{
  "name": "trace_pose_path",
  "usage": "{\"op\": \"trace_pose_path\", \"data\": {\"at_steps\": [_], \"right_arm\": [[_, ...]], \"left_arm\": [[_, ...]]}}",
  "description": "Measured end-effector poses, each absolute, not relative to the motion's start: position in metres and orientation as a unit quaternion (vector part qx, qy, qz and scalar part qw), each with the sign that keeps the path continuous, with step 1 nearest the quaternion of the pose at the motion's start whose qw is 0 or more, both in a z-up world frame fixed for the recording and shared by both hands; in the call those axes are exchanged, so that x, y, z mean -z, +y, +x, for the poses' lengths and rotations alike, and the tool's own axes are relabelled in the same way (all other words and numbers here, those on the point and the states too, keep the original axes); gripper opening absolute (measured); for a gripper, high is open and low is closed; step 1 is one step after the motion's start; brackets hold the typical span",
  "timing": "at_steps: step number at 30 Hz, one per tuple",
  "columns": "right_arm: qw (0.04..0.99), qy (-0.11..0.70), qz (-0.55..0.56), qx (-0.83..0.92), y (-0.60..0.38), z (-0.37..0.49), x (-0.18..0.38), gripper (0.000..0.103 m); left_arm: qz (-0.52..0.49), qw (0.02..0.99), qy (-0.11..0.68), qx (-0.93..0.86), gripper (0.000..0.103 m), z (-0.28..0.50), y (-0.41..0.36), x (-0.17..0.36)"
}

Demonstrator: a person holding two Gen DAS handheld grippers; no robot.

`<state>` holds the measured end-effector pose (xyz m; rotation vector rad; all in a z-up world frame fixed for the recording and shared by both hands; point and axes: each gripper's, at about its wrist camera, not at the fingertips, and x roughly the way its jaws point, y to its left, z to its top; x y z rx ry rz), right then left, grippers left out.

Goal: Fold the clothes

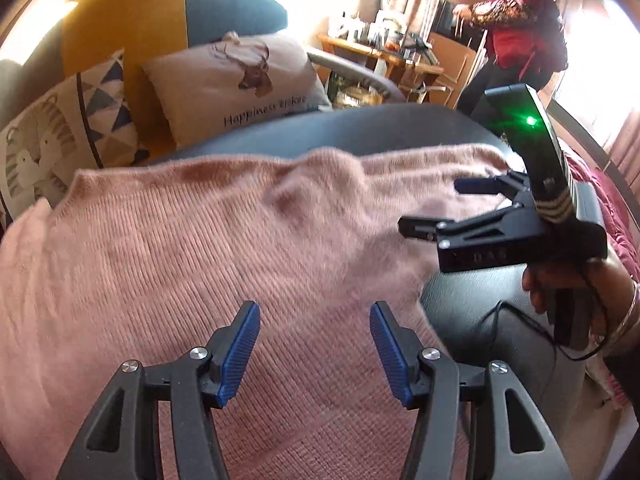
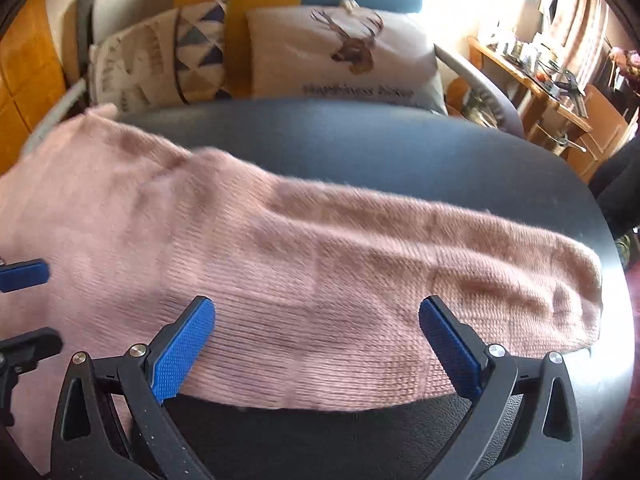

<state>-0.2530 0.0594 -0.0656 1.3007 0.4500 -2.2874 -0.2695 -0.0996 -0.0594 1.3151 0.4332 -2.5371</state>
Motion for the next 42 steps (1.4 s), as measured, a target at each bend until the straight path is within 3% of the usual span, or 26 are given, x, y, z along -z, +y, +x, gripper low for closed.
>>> {"op": "trace_pose_path", "data": {"at_steps": [8,13,22,32,37,42], "right_arm": [[0.116,0.058,0.461,0.878,0.184,-0.323,0.047,0.103],[0.114,0.106,0.497,0.854,0.218,-0.354,0.072,0.103],[0.099,0.059,0.485,0.867,0.268,-0.307,0.075,0.103],[0.052,0.077,0.473,0.876,0.26,-0.292,0.06,0.103],[0.108,0.125,0.428,0.888,0.218,-0.254,0.037,0.103],[0.159,0.117,0.428,0.882,0.191,-0.217,0.025,0.103]], "left_arm": [[0.439,0.108,0.144,0.88,0.058,-0.301,-0.107,0.062],[0.425,0.11,0.144,0.887,0.058,-0.344,-0.116,0.065],[0.435,0.149,0.105,0.882,0.058,-0.385,-0.123,0.081],[0.431,0.146,0.111,0.884,0.059,-0.389,-0.126,0.066],[0.421,0.14,0.14,0.885,0.059,-0.376,-0.131,0.047],[0.412,0.13,0.15,0.889,0.059,-0.352,-0.122,0.023]]}}
